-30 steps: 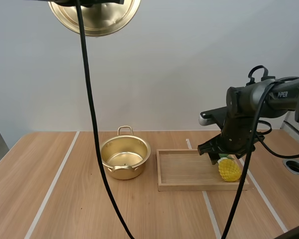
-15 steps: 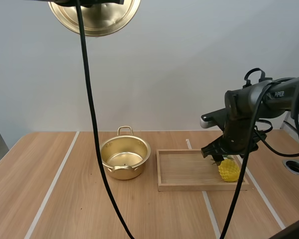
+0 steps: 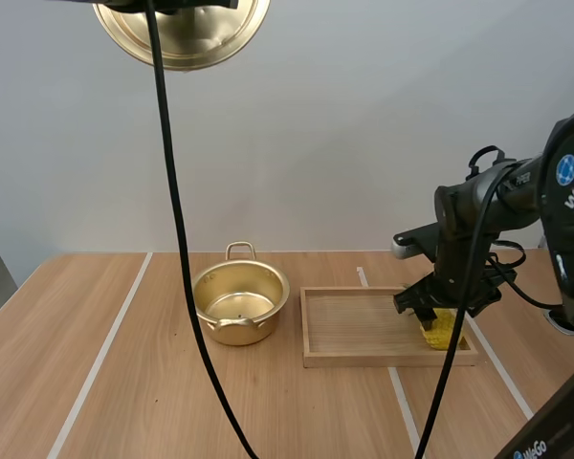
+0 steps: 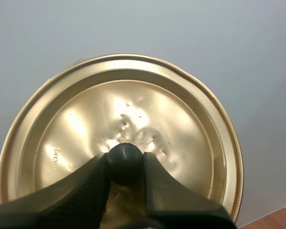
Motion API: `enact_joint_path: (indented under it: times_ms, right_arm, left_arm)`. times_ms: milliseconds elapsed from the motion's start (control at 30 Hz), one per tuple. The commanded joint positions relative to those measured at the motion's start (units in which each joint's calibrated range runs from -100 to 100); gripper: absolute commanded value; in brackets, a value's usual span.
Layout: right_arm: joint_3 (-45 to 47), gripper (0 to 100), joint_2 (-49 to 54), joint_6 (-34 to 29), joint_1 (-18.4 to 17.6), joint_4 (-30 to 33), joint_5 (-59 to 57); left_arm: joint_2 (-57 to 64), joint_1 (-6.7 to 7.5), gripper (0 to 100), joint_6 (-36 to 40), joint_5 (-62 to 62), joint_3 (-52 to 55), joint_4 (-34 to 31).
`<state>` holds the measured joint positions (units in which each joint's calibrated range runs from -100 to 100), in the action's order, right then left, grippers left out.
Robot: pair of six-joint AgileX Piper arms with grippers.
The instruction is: Open the pot, put the pineapple inside, and close it
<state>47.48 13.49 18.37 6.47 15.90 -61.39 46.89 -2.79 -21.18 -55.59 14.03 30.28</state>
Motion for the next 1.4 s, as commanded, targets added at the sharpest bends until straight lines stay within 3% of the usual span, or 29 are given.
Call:
enact_joint_path:
  times_ms: [0,1367]
  right_arm:
    - [0.1,100,-0.4,-0.1,1.0,0.6,1.5]
    - [0.1,100,-5.9,4.4,1.0,0.5,18.6]
  left_arm:
    - [0.1,0.12,0,0.5,1.3,-0.5,0.6]
    - [0.1,0.12,0,0.5,1.3,-0.5,0.6]
